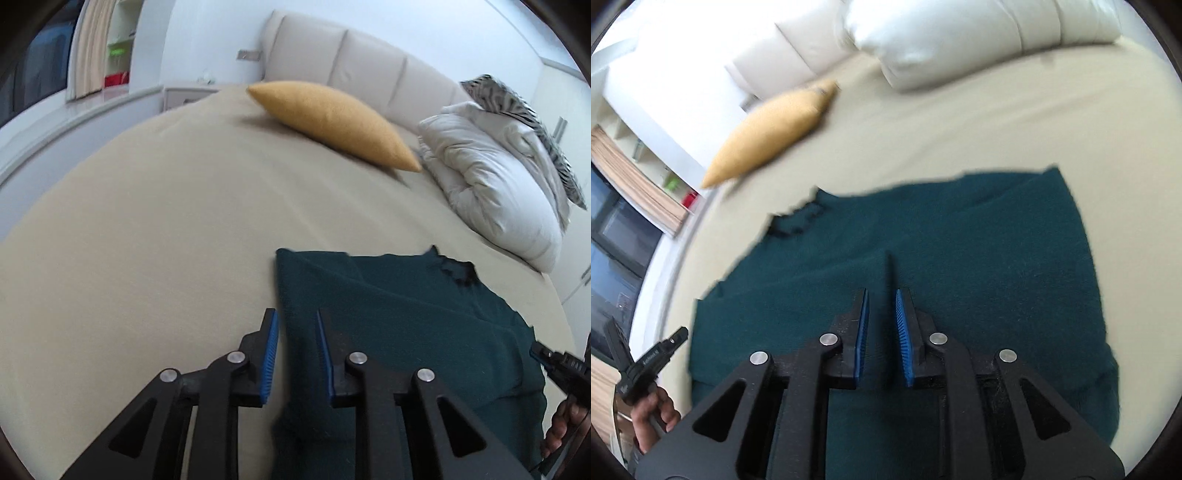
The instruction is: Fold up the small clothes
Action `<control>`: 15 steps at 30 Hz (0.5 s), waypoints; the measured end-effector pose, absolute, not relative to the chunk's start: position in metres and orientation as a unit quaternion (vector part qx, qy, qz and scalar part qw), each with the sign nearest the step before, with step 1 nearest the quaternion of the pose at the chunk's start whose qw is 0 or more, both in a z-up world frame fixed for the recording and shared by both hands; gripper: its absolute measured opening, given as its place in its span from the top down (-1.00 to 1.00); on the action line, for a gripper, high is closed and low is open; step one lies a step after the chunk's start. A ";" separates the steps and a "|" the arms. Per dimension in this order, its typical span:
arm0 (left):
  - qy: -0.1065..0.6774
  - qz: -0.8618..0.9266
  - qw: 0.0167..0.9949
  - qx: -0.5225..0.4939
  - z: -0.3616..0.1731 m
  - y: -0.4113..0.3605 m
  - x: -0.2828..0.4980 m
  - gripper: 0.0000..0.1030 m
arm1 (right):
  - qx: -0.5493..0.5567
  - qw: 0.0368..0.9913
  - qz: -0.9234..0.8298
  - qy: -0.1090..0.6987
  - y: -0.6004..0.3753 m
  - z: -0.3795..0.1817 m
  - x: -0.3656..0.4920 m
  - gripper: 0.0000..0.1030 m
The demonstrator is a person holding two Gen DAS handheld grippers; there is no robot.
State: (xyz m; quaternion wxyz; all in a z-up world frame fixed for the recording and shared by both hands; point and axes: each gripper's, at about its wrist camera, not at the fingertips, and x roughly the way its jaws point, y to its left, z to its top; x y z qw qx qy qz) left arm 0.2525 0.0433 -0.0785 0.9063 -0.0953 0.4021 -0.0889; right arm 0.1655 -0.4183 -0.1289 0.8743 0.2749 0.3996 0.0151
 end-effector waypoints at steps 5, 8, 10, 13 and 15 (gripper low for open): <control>0.448 -0.096 0.888 -0.037 -0.109 0.021 0.253 0.60 | 0.250 0.876 0.060 0.409 -0.387 -0.125 0.163 0.69; 0.450 -0.102 0.886 -0.045 -0.124 0.028 0.259 0.59 | 0.248 0.854 0.056 0.453 -0.382 -0.159 0.175 0.74; 0.449 -0.100 0.888 -0.030 -0.123 0.024 0.260 0.59 | 0.265 0.863 0.075 0.423 -0.392 -0.167 0.170 0.91; 0.451 -0.110 0.884 -0.053 -0.123 0.031 0.263 0.59 | 0.306 0.856 0.068 0.412 -0.409 -0.168 0.161 0.91; 0.453 -0.114 0.881 -0.070 -0.121 0.038 0.259 0.59 | 0.294 0.861 0.028 0.414 -0.416 -0.161 0.149 0.76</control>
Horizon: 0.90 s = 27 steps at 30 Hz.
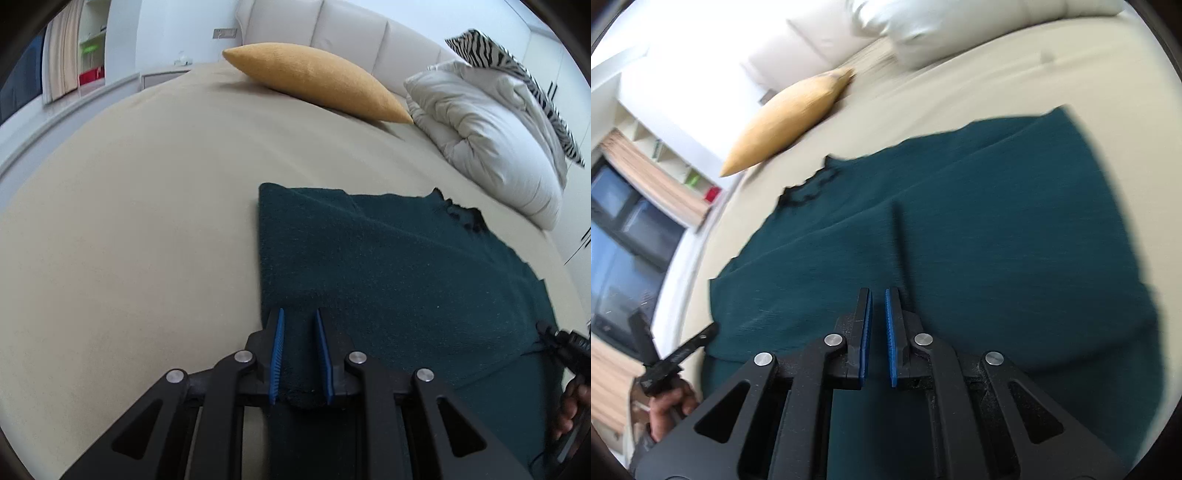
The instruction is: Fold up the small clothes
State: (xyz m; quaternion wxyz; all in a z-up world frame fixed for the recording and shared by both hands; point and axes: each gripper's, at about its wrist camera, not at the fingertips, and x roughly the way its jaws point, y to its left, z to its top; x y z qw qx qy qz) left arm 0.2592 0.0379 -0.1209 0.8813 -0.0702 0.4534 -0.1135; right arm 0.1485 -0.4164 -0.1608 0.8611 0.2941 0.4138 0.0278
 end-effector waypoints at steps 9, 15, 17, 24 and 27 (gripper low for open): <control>0.436 -0.130 0.887 -0.077 -0.068 0.080 0.165 -0.35 | 0.336 0.864 -0.016 0.375 -0.449 -0.123 0.025 0.00; 0.487 -0.171 0.845 -0.139 -0.084 0.115 0.075 -0.41 | 0.320 0.874 0.024 0.364 -0.431 -0.109 -0.057 -0.26; 0.509 -0.178 0.828 -0.153 -0.096 0.121 0.047 -0.38 | 0.318 0.871 0.040 0.373 -0.429 -0.110 -0.079 -0.26; 0.535 -0.195 0.806 -0.163 -0.109 0.128 -0.005 -0.36 | 0.334 0.853 0.049 0.398 -0.439 -0.117 -0.127 -0.26; 0.544 -0.206 0.797 -0.165 -0.110 0.128 -0.009 -0.23 | 0.331 0.851 0.043 0.406 -0.443 -0.119 -0.141 -0.26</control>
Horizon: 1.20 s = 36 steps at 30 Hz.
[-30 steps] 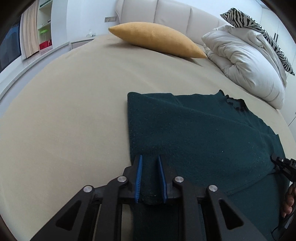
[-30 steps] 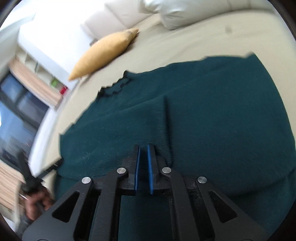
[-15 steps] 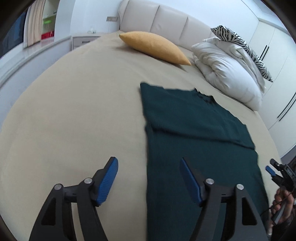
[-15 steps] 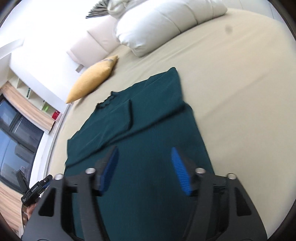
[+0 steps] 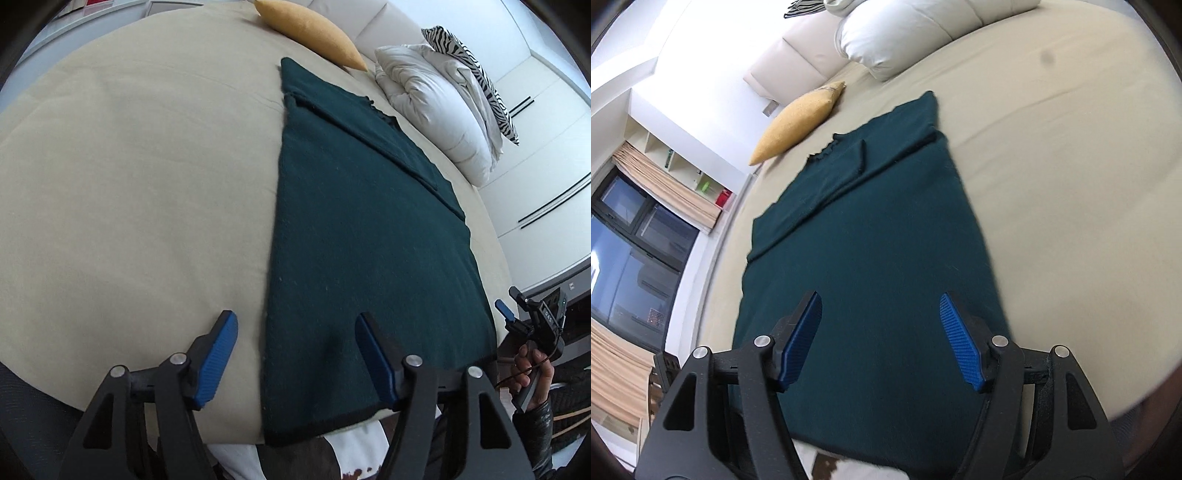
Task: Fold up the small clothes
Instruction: 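Grasp the sweater hem with both tools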
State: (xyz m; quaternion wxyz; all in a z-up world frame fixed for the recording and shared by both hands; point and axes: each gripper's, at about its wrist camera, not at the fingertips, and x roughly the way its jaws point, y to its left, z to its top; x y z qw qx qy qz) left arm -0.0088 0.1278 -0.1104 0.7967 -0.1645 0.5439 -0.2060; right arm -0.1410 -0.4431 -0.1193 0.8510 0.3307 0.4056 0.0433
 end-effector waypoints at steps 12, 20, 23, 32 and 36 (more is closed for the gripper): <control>0.576 -0.220 0.767 -0.178 -0.117 0.133 -0.021 0.11 | 0.354 0.824 0.018 0.443 -0.482 -0.135 -0.208 -0.26; 0.590 -0.218 0.760 -0.161 -0.122 0.130 -0.025 0.82 | 0.319 0.803 0.020 0.504 -0.474 -0.141 -0.211 -0.26; 0.589 -0.220 0.762 -0.155 -0.121 0.129 -0.026 0.85 | 0.304 0.793 0.021 0.528 -0.470 -0.142 -0.207 -0.25; 0.584 -0.230 0.766 -0.135 -0.117 0.124 -0.029 0.86 | 0.278 0.771 0.031 0.572 -0.460 -0.150 -0.206 0.24; 0.579 -0.238 0.768 -0.139 -0.111 0.125 -0.030 0.87 | 0.297 0.767 0.032 0.567 -0.465 -0.157 -0.207 0.85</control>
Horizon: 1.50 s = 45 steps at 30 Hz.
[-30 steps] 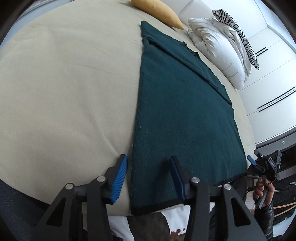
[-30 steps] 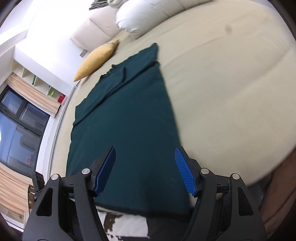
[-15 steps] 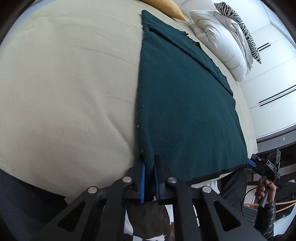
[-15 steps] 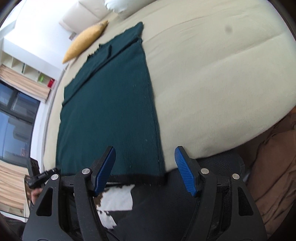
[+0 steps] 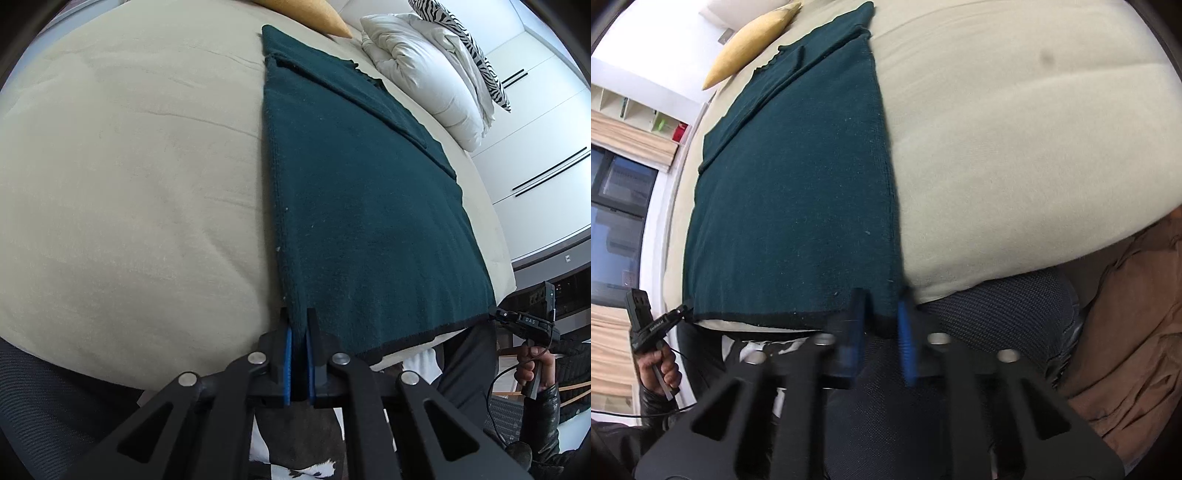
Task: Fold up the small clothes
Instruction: 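Grasp the sweater hem with both tools, then lift the hem with both tools and fold it toward the collar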
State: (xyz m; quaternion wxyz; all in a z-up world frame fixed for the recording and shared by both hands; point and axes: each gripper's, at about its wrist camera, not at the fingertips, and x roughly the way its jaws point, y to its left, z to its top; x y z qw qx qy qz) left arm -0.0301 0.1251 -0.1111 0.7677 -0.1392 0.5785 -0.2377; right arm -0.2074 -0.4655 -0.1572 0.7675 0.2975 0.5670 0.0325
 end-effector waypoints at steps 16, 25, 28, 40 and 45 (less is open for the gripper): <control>0.480 -0.307 0.748 -0.341 -0.047 0.154 0.016 0.88 | 0.425 0.811 0.132 0.381 -0.485 -0.090 -0.166 0.88; 0.443 -0.305 0.733 -0.416 -0.027 0.142 0.100 0.88 | 0.448 0.831 0.115 0.309 -0.495 -0.055 -0.064 0.88; 0.441 -0.297 0.733 -0.424 -0.027 0.134 0.135 0.88 | 0.461 0.831 0.100 0.296 -0.508 -0.054 -0.027 0.88; 0.444 -0.259 0.742 -0.430 -0.048 0.106 0.263 0.88 | 0.475 0.827 0.032 0.298 -0.547 -0.087 0.111 0.88; 0.452 -0.239 0.750 -0.420 -0.064 0.094 0.311 0.88 | 0.472 0.824 0.010 0.312 -0.558 -0.110 0.178 0.88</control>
